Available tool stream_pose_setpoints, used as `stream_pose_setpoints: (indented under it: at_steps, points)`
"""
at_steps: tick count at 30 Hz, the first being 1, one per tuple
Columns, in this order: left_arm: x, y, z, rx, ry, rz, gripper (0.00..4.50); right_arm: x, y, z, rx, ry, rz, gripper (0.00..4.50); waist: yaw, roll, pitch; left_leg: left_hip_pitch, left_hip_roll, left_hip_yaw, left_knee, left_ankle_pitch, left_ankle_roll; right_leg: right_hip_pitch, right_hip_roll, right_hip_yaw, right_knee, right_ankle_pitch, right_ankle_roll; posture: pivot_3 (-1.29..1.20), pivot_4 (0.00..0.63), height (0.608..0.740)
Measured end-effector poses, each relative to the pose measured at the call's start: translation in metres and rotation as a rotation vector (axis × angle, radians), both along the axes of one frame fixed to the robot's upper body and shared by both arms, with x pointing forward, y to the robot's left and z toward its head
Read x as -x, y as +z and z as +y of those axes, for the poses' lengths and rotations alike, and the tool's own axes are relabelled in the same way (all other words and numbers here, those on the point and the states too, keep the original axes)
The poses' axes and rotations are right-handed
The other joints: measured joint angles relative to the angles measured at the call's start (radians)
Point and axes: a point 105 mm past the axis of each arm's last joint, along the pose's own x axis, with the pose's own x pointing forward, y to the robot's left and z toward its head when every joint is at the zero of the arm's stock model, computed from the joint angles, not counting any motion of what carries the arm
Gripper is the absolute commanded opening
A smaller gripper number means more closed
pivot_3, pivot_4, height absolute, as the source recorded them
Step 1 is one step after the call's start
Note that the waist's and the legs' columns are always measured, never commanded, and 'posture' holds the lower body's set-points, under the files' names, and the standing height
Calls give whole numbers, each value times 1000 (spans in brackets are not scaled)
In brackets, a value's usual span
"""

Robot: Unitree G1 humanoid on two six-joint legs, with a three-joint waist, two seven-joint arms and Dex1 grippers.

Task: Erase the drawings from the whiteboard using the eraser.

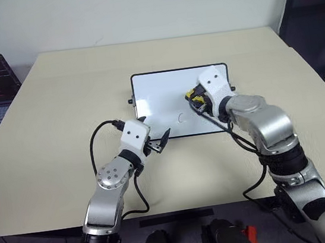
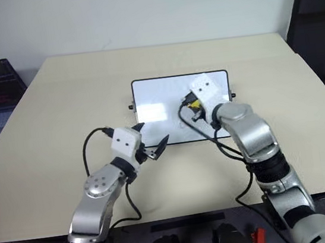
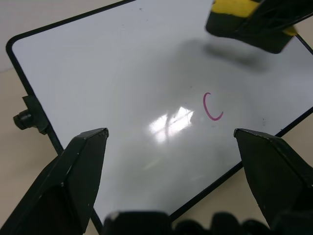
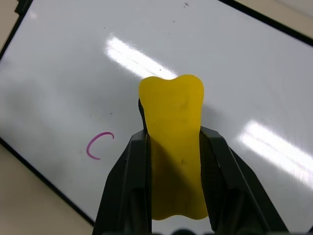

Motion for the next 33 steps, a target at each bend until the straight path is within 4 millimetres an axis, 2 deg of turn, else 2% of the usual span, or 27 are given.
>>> stream_pose_setpoints:
  at_steps: [8,14,24,30,33]
  points:
    - [-1,0,3,-10,7,-1,4500,-10,-10,16,61,74,-52,973,2,0,0,0,0,-1,0,0,0,0,0,0,0,0,0,0,150,740]
    - [3,-8,7,-14,21,21,4500,-14,-22,17,115,99,-53,973,3,0,0,0,0,-1,0,0,0,0,0,0,0,0,0,0,150,740]
    - [3,3,11,-12,46,-19,4500,-11,-42,23,132,148,-56,973,2,-1,-1,2,1,-1,1,0,0,2,0,0,1,0,0,0,150,740]
    - [3,2,13,-11,57,-15,4500,-3,-70,19,126,158,6,973,1,-2,-2,22,1,-1,0,0,0,22,0,0,-2,-4,3,0,150,740]
    - [4,-2,15,-11,62,-3,4500,5,-85,17,136,176,45,973,1,-3,-2,29,2,0,1,0,0,30,-1,0,-3,-8,-3,0,150,740]
